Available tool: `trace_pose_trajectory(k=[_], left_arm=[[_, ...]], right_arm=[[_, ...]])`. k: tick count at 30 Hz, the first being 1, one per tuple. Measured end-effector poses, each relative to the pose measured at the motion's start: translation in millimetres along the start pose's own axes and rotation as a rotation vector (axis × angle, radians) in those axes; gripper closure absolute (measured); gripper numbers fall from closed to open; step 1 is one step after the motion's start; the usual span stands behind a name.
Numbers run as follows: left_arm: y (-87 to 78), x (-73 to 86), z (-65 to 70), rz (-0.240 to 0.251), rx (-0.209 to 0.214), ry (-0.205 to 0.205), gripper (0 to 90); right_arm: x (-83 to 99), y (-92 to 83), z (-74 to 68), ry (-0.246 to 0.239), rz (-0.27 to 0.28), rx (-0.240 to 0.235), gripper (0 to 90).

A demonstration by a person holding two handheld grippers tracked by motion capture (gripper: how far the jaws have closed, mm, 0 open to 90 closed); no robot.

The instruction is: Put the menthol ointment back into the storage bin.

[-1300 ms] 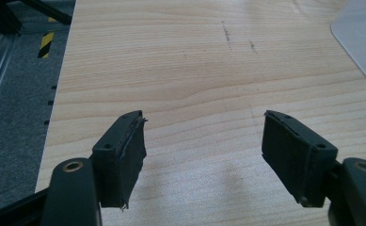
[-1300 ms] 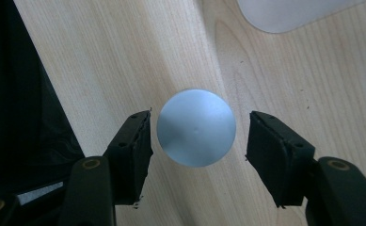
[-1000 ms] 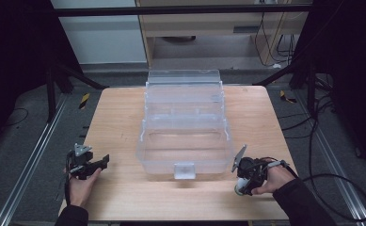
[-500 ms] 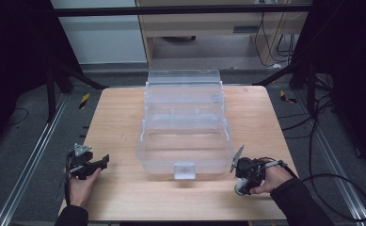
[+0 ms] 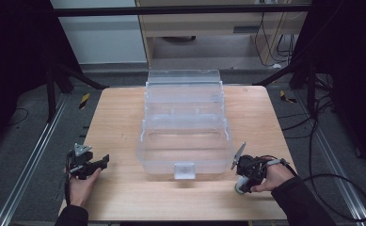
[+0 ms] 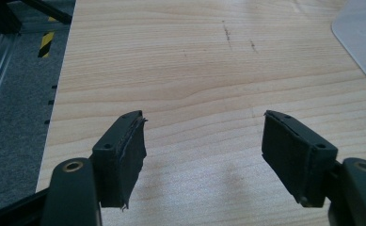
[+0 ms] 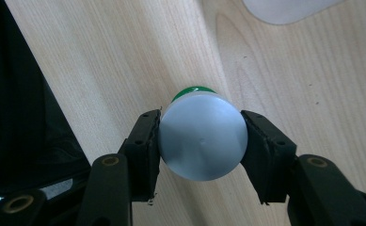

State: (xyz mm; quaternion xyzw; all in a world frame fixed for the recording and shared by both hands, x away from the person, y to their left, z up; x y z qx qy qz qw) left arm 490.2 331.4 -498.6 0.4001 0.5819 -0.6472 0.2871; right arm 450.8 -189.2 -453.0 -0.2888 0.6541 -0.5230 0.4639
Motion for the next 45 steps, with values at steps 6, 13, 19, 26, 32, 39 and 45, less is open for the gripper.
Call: trace_pose_trajectory(k=[6,13,19,26,32,39,45], left_arm=[[0.5,-0.1,0.7,-0.001,-0.001,0.0,30.2],[1.0,-0.2,1.5,-0.001,0.0,0.002,30.2],[1.9,-0.4,1.9,-0.004,0.002,0.003,30.2],[1.1,-0.2,2.0,-0.002,0.004,0.004,30.2],[1.6,0.1,2.3,-0.006,0.005,0.007,30.2],[2.1,0.5,2.4,-0.01,0.006,0.006,30.2],[2.3,0.5,2.3,-0.011,0.007,0.005,30.2]], right_arm=[[-3.2,-11.1,2.4,0.033,0.021,-0.002,50.4],[-11.4,-32.1,7.2,0.066,0.074,0.016,50.4],[-17.8,-45.7,8.2,0.071,0.109,0.028,50.4],[-23.6,-55.3,7.5,0.061,0.109,0.032,50.4],[-32.4,-69.1,9.6,0.049,0.113,0.035,50.4],[-41.3,-83.7,10.1,0.041,0.115,0.027,50.5],[-49.5,-93.7,12.2,0.043,0.115,0.023,50.4]])
Point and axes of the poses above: each handheld gripper's, and its own axes: y roughly forward along the jaws, x roughly out of its underside, z roughly to its right, the point moved 3 cm from there along y, roughly forward along the jaws, and after that the axes turned 9 degrees about z, right-handed, at the moved point
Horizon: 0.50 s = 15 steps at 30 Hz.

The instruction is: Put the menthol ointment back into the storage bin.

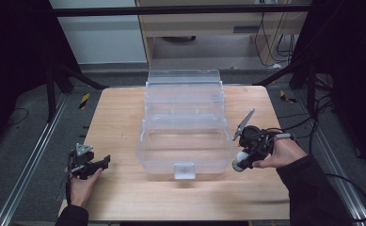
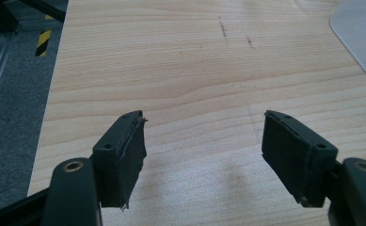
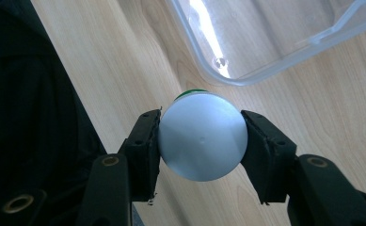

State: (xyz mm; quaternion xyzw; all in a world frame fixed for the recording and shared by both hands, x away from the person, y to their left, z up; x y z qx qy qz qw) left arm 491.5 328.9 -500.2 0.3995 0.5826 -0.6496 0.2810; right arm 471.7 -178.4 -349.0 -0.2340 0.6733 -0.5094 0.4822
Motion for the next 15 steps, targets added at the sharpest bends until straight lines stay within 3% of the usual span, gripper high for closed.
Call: trace_pose_trajectory(k=[8,15], left_arm=[[0.3,0.0,0.1,-0.001,0.001,0.001,30.2],[0.0,-0.2,-0.5,0.004,0.001,-0.002,30.3]], right_arm=[[-20.3,-10.4,7.0,0.002,0.032,0.016,50.4],[-38.0,-6.3,13.8,-0.005,0.037,0.025,50.5]])
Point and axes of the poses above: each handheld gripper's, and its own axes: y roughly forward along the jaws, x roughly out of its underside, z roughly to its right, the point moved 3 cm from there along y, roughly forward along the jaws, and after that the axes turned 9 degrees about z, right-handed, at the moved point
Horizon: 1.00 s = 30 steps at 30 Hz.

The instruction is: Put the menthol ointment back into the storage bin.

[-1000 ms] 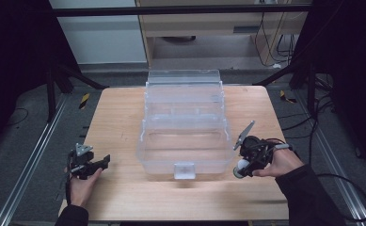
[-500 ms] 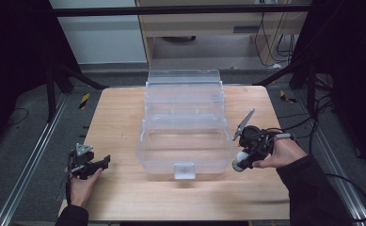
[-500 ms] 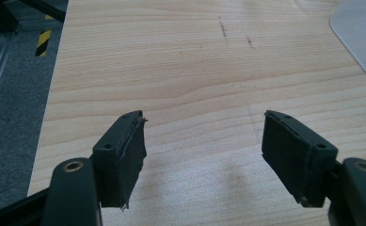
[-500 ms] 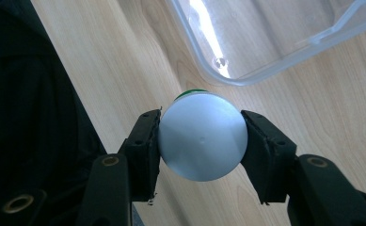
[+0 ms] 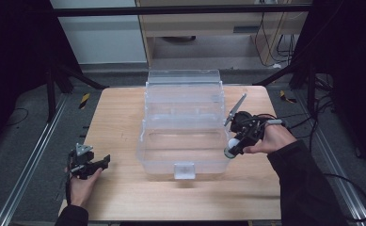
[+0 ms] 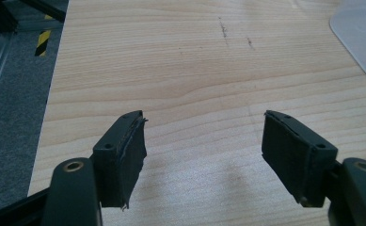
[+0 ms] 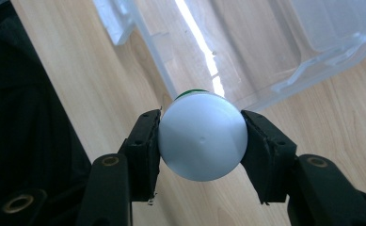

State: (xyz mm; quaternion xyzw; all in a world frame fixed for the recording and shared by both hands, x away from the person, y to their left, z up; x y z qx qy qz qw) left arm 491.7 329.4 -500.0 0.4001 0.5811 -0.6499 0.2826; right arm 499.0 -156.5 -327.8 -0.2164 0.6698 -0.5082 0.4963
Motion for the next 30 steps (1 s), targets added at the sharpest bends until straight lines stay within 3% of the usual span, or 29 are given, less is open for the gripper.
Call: trace_pose_trajectory(k=[15,25,30], left_arm=[[-0.3,-0.3,-0.7,0.003,0.0,-0.001,30.3],[-1.0,-0.7,-1.5,0.004,-0.002,-0.002,30.4],[-1.1,-0.8,-1.5,0.005,-0.003,-0.002,30.4]], right_arm=[[-18.9,36.3,13.2,-0.036,0.01,-0.002,50.4],[-7.5,62.0,21.2,-0.028,-0.011,-0.01,50.4],[-6.2,69.1,20.7,-0.056,-0.021,0.001,50.4]])
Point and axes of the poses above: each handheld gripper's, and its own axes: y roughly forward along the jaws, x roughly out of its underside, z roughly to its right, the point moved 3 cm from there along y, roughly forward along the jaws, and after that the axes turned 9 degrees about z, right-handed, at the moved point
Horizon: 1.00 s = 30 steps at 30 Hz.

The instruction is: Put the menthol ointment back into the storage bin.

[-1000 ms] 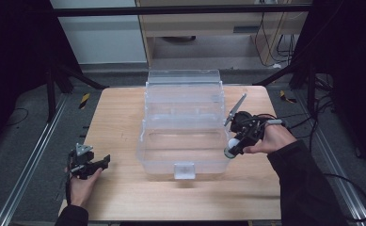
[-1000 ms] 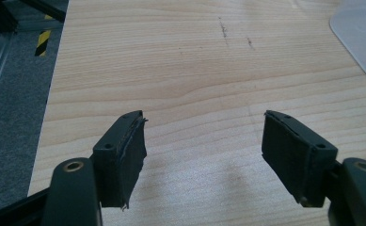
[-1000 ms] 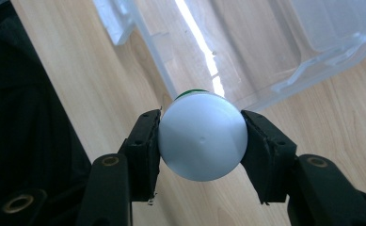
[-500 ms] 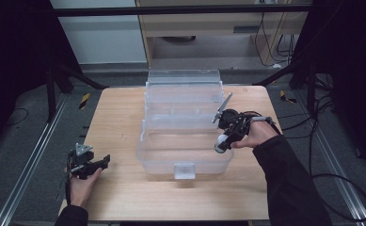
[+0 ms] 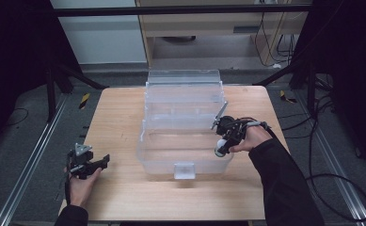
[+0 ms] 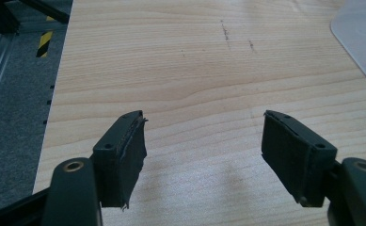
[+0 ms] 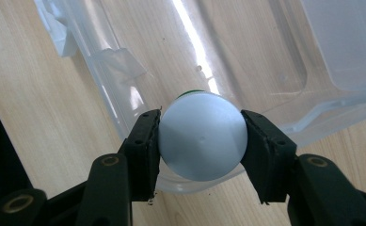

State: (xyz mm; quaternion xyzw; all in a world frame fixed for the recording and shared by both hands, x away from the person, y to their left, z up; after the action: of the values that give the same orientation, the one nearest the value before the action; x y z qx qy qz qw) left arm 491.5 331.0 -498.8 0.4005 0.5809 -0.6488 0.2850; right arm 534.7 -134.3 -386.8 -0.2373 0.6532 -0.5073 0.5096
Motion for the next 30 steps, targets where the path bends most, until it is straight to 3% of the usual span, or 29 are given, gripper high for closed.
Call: trace_pose_trajectory(k=[6,16,30], left_arm=[[-0.5,-0.3,-0.2,0.003,0.0,-0.001,30.4],[-0.4,-0.4,0.1,0.001,0.0,0.001,30.4],[-0.5,-0.4,-0.3,0.002,0.001,-0.001,30.4]], right_arm=[[-0.7,6.7,-1.7,-0.017,-0.008,-0.007,50.4],[11.4,15.9,2.3,0.012,-0.01,-0.018,50.4],[17.0,27.2,2.4,-0.007,-0.044,-0.019,50.1]])
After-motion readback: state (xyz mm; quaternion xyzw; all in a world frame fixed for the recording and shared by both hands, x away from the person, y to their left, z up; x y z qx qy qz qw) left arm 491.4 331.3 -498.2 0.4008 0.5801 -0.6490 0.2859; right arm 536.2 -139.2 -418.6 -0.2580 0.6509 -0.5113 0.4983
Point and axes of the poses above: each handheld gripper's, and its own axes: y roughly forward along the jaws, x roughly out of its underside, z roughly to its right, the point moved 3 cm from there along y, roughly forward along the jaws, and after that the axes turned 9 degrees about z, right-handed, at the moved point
